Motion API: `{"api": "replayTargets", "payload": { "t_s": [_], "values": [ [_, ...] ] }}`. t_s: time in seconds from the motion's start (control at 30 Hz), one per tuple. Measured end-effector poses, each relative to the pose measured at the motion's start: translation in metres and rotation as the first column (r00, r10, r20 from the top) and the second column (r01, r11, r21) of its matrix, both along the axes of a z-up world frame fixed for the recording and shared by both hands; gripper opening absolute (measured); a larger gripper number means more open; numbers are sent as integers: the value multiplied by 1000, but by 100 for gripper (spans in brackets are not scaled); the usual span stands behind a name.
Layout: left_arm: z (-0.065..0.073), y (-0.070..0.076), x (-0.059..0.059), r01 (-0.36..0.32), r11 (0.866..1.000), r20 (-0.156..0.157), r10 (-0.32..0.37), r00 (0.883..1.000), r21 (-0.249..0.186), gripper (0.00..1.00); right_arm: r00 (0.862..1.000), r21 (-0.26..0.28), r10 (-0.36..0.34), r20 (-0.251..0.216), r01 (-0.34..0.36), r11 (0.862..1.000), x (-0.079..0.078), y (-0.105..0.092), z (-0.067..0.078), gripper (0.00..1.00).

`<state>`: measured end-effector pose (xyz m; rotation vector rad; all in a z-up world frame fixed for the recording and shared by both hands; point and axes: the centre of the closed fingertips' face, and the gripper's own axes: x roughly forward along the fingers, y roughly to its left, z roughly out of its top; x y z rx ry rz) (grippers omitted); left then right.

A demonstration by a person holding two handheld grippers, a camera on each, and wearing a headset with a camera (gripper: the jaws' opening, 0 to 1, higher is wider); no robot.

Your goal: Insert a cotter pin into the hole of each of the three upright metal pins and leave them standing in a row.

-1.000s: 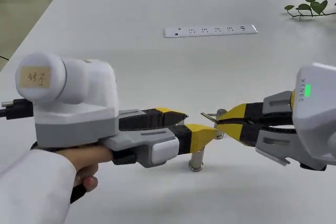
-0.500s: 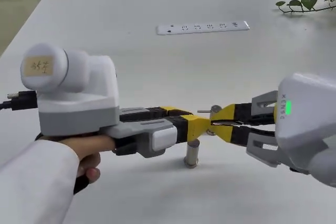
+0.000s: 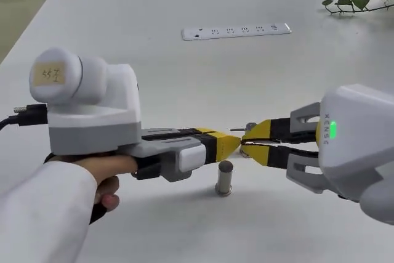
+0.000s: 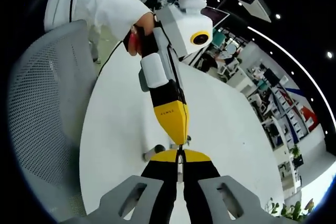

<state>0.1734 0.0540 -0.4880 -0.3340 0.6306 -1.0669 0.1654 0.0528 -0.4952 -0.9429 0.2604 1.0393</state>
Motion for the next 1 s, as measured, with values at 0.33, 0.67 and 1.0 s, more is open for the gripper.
{"api": "replayTargets", "payload": {
  "t_s": [0.33, 0.67, 1.0],
  "values": [
    [4, 4, 4, -12, 1000, 33, 11, 999, 20, 0, 999, 4, 30, 12, -30, 1000, 3, 4, 4, 0],
    [1, 4, 5, -4, 998, 58, 1, 998, 63, 0, 999, 1, 9, -32, -9, 1000, 5, -3, -3, 0],
    [1, 7, -4, 66, 992, 142, -80, 987, 105, 0, 877, 264, -34, -479, 181, 947, -10, -11, -19, 14]
  ]
}}
